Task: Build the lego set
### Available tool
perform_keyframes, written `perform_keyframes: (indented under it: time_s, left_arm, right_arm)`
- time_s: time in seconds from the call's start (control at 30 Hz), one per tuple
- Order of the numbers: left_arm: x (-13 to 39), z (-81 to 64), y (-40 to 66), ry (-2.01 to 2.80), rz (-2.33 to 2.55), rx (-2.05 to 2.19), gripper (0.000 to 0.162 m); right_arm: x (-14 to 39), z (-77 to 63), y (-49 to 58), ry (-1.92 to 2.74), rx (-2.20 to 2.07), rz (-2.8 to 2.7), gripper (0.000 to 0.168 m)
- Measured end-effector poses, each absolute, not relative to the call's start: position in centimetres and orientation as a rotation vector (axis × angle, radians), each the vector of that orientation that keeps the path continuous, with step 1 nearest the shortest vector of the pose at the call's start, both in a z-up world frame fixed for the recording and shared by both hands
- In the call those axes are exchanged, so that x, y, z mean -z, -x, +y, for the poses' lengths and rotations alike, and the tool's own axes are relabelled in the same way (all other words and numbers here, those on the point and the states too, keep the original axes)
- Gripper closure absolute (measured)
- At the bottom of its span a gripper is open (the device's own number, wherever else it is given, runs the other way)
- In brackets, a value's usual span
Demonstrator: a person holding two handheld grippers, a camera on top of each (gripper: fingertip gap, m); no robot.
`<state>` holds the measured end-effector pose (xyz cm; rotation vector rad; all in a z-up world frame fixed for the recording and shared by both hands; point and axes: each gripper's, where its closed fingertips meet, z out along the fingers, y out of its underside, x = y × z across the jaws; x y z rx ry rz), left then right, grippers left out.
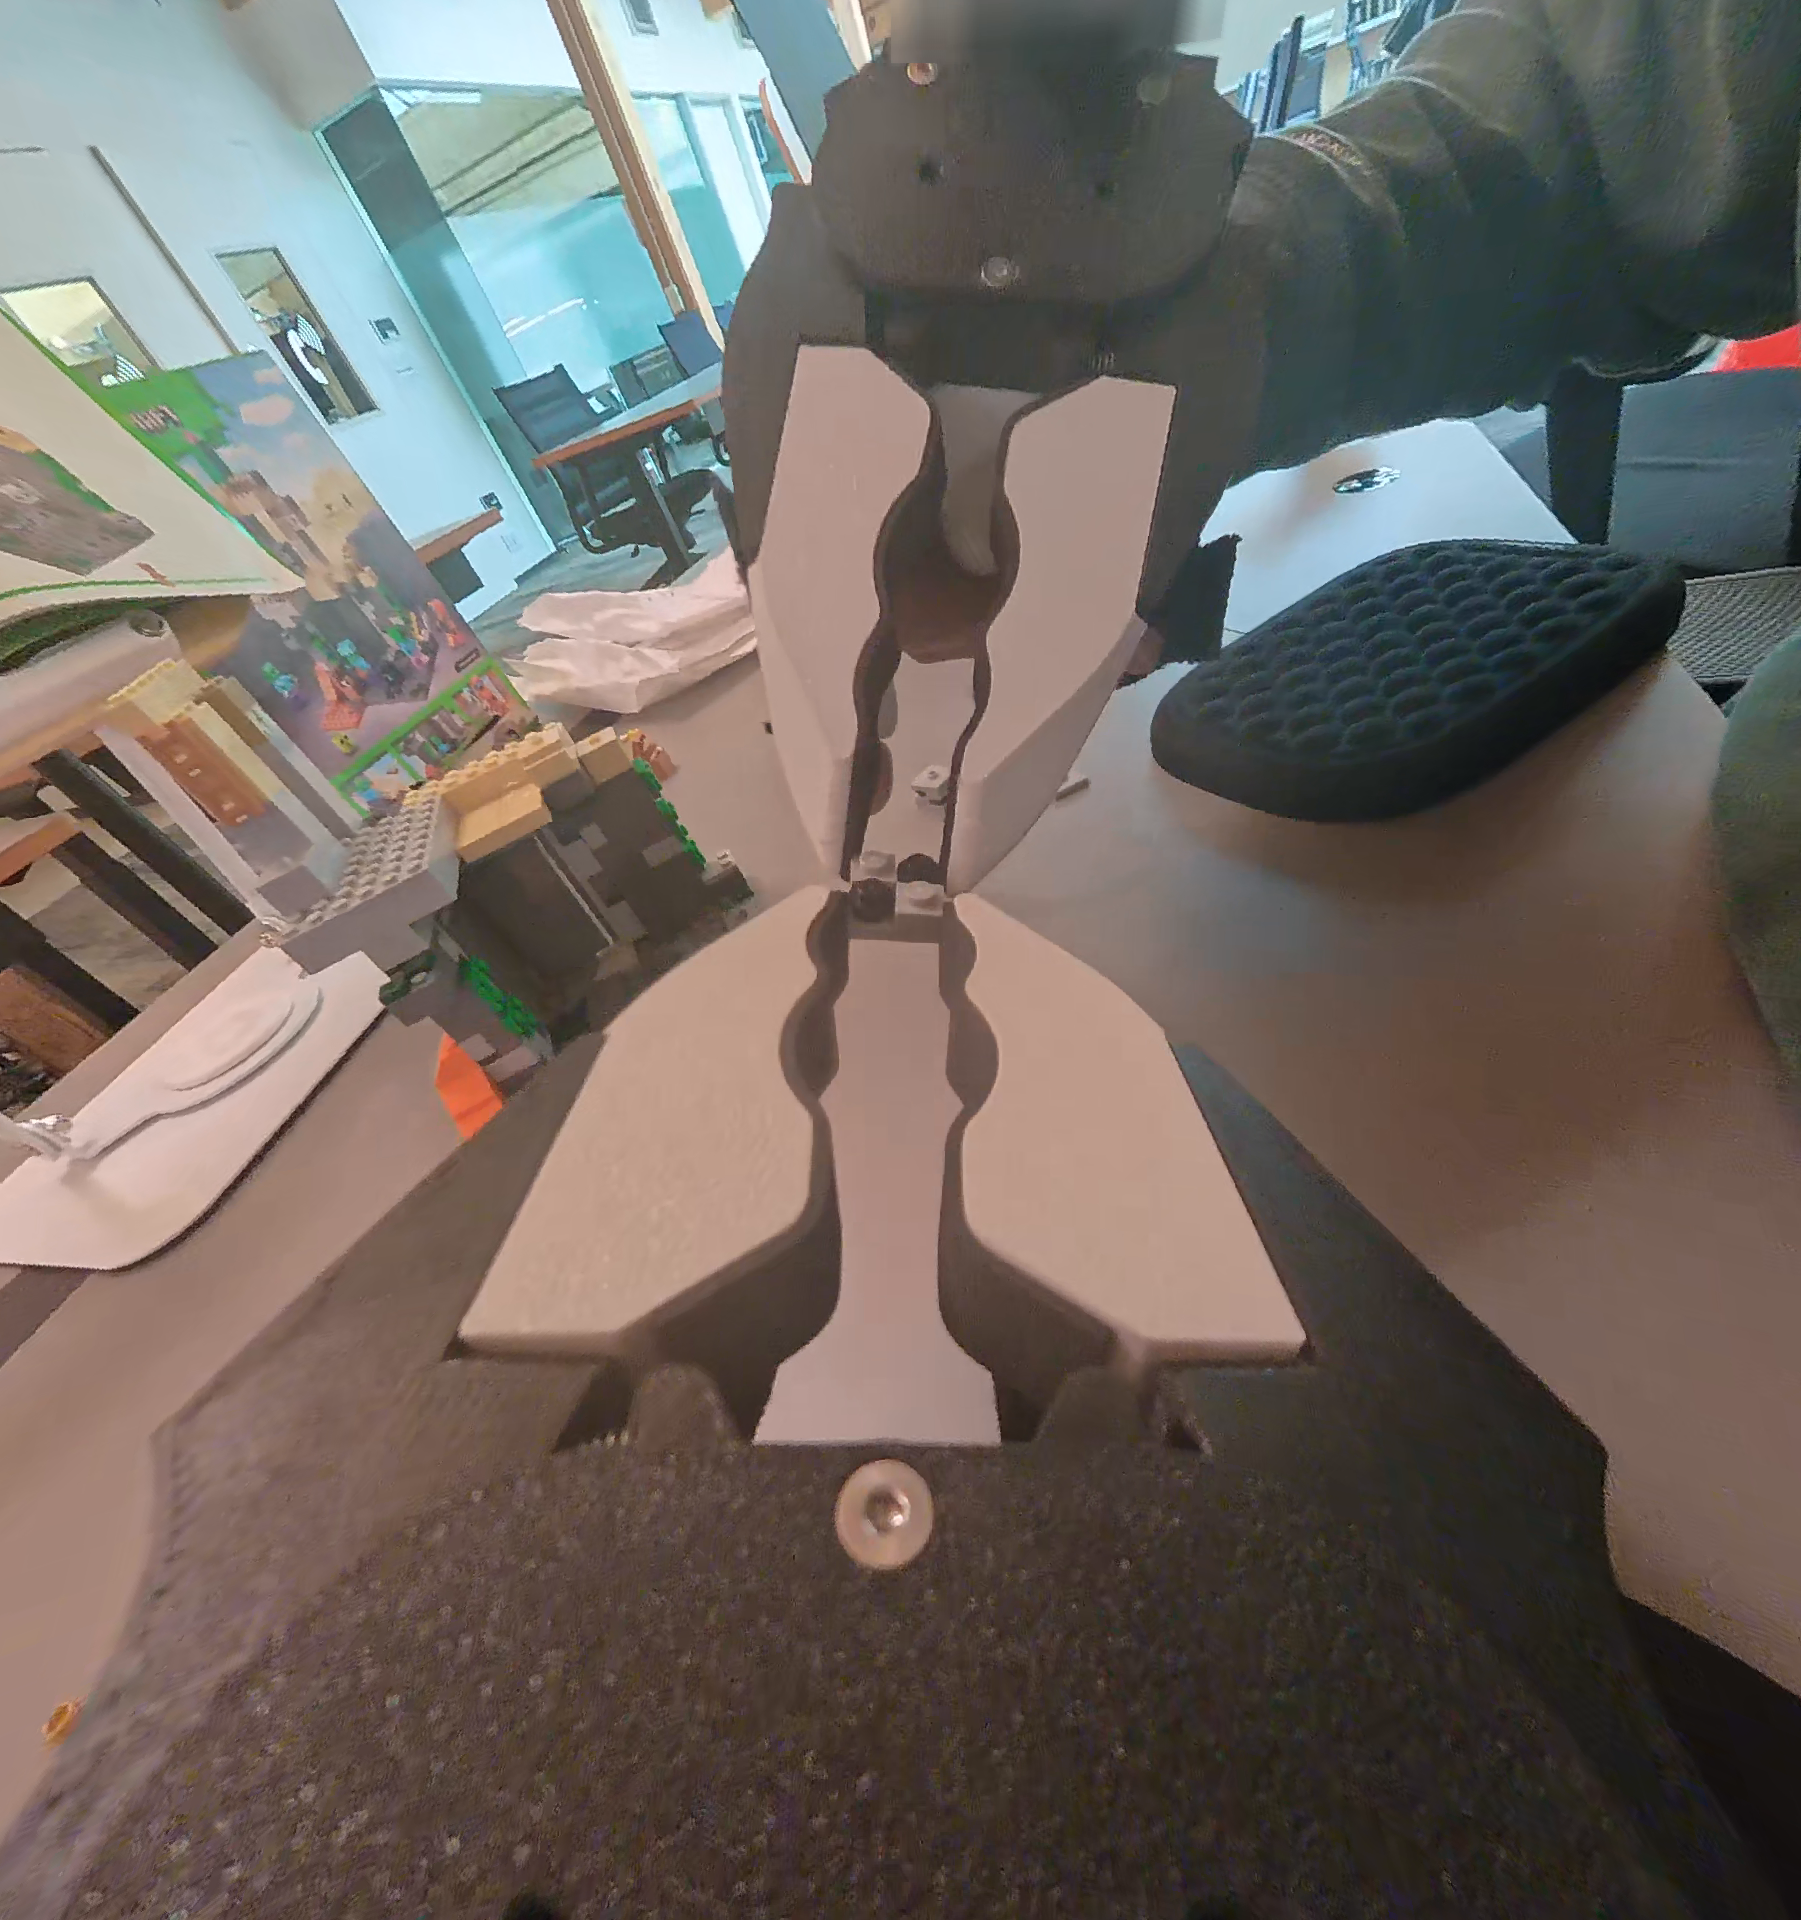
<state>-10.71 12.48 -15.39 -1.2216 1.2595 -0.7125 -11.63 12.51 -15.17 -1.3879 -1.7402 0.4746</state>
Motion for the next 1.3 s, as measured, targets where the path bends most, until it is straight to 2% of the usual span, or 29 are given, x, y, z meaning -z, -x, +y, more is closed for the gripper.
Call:
perform_keyframes:
  time_s: [0.63, 0.97, 1.1, 1.3]
  left_arm:
    - [14.7, 12.6, 10.9, 1.223, 1.211, 0.741, 0.146]
    - [14.6, 12.4, 11.0, 1.214, 1.226, 0.776, 0.146]
    - [15.5, 12.6, 11.1, 1.266, 1.255, 0.793, 0.146]
    - [16.6, 14.4, 12.0, 1.354, 1.233, 0.757, 0.146]
  right_arm:
    - [14.4, 12.7, 11.8, 1.397, -0.495, -1.664, 0.154]
    - [14.5, 12.7, 11.2, 1.399, -0.542, -1.681, 0.149]
    - [16.0, 13.9, 9.8, 1.505, -0.551, -1.681, 0.151]
    - [20.8, 16.9, 9.3, 1.675, -0.518, -1.727, 0.154]
